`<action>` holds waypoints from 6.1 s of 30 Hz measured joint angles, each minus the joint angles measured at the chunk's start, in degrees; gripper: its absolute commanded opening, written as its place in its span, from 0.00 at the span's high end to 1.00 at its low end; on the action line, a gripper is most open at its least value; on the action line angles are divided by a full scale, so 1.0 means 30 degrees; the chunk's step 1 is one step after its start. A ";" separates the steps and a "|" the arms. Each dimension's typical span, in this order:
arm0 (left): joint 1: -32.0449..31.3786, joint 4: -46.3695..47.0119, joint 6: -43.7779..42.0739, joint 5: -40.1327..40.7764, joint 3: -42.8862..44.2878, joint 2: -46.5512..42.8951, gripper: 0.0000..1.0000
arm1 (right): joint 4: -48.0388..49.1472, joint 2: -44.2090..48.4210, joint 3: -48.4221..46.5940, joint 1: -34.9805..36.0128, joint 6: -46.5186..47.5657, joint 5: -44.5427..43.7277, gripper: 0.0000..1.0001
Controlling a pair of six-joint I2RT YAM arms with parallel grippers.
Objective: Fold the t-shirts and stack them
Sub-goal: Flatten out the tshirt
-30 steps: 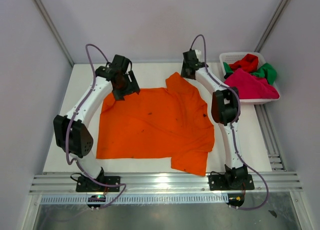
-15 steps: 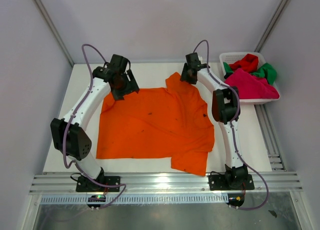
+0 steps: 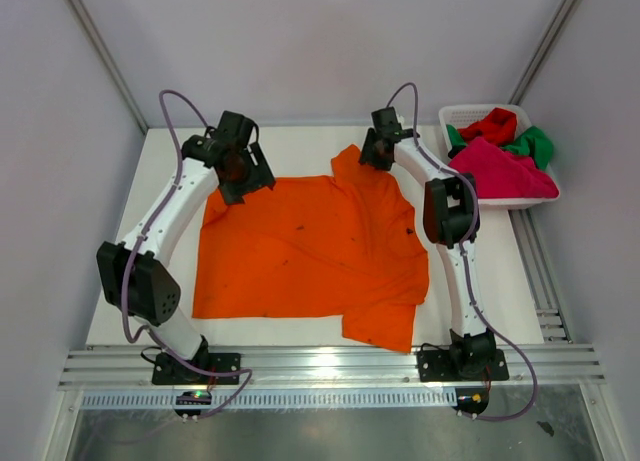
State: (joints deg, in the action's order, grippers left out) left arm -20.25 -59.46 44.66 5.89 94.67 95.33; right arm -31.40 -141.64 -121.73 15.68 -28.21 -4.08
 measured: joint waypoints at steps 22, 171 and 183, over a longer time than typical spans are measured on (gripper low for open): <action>0.0000 -0.0692 0.0044 0.0408 0.0000 -0.1013 0.24 | -0.0940 0.1698 0.2594 -0.0277 -0.2441 -0.1384 0.48; -0.0546 -0.2055 0.2120 0.2608 0.1260 0.5493 0.30 | 0.6105 0.8524 1.1307 -0.0313 0.2914 -0.0262 0.97; -0.0546 -0.2601 0.2127 0.2652 0.2113 0.5683 0.30 | 0.6885 1.3274 1.6888 0.2288 0.3162 -0.0590 0.97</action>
State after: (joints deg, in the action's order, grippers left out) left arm -21.89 -67.26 51.05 13.85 101.01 112.38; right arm -10.74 -101.82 -71.07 22.55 -18.72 -5.85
